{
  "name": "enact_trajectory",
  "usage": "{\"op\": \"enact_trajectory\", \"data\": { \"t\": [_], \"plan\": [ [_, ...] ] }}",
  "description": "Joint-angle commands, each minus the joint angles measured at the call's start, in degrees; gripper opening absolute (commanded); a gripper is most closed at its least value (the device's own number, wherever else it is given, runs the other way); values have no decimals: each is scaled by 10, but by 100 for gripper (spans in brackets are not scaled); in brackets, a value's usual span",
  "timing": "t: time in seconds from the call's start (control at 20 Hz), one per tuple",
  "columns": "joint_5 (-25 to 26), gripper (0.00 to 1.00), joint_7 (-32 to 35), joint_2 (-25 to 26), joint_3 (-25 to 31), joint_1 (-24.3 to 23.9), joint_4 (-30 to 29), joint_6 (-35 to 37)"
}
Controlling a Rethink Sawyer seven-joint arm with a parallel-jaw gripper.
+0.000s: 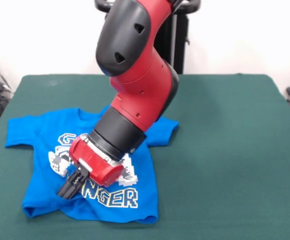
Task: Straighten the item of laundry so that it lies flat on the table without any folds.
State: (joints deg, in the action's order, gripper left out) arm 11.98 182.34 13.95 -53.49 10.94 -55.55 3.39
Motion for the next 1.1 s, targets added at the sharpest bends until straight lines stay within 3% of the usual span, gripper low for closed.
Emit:
{"op": "enact_trajectory", "data": {
  "t": [0.05,0.35,0.6,0.9,1.1],
  "plan": [
    [-43,0,37,28,60,9,11,-74],
    [-51,0,34,16,73,11,11,-70],
    [-98,0,54,51,31,21,31,-53],
    [-58,0,-28,43,62,23,33,89],
    [-63,0,-9,99,-12,49,54,185]
  ]
}}
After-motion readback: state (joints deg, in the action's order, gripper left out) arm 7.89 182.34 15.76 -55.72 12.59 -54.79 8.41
